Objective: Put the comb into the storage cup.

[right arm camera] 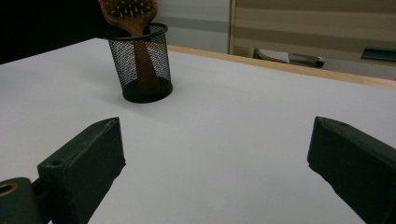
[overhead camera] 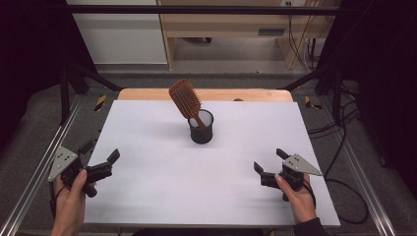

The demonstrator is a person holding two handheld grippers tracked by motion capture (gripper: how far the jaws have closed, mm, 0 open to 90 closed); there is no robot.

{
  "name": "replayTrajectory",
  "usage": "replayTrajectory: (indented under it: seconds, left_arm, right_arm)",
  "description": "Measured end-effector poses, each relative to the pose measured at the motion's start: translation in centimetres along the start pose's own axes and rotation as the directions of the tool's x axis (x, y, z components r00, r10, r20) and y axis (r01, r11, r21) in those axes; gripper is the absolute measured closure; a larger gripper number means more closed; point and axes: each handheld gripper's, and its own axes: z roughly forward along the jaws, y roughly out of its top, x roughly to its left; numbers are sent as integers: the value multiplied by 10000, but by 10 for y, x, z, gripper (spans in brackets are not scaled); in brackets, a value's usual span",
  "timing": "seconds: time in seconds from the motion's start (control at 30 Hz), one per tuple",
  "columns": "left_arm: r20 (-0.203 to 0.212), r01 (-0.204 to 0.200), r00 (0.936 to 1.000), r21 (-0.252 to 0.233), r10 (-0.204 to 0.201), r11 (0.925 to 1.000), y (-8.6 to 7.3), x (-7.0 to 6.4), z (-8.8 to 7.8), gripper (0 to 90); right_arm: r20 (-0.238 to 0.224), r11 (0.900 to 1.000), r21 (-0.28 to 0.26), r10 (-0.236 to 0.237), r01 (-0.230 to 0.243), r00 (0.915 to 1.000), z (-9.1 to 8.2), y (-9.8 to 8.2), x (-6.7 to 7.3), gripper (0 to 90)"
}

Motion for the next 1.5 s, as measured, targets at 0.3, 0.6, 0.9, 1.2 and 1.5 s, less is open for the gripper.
replayTrajectory:
  seconds: [0.3, 0.6, 0.9, 1.2, 1.5]
  left_arm:
    - [-471, -138, 9988, -49, 136, 9999, -8, 11, -14, 17]
    - [-396, -76, 9992, -87, 73, 9999, -19, 8, -15, 17]
    - [-197, -91, 9998, -20, 90, 10000, -28, 2, -11, 16]
    - [77, -50, 10000, 54, 50, 10000, -36, -6, -9, 16]
    - [340, 161, 9993, 117, -165, 9998, -43, -11, -7, 17]
  right_arm:
    - [-273, 9984, -189, 529, -534, 9982, -3, -2, -5, 43]
    - [52, 9997, -154, 177, -176, 9998, -13, -5, -10, 40]
    - [170, 9995, -313, 37, -31, 9998, -18, -6, -11, 36]
    - [39, 9980, -511, -366, 368, 9993, -21, -7, -9, 34]
    - [3, 9966, -626, -545, 544, 9985, -21, -7, -8, 34]
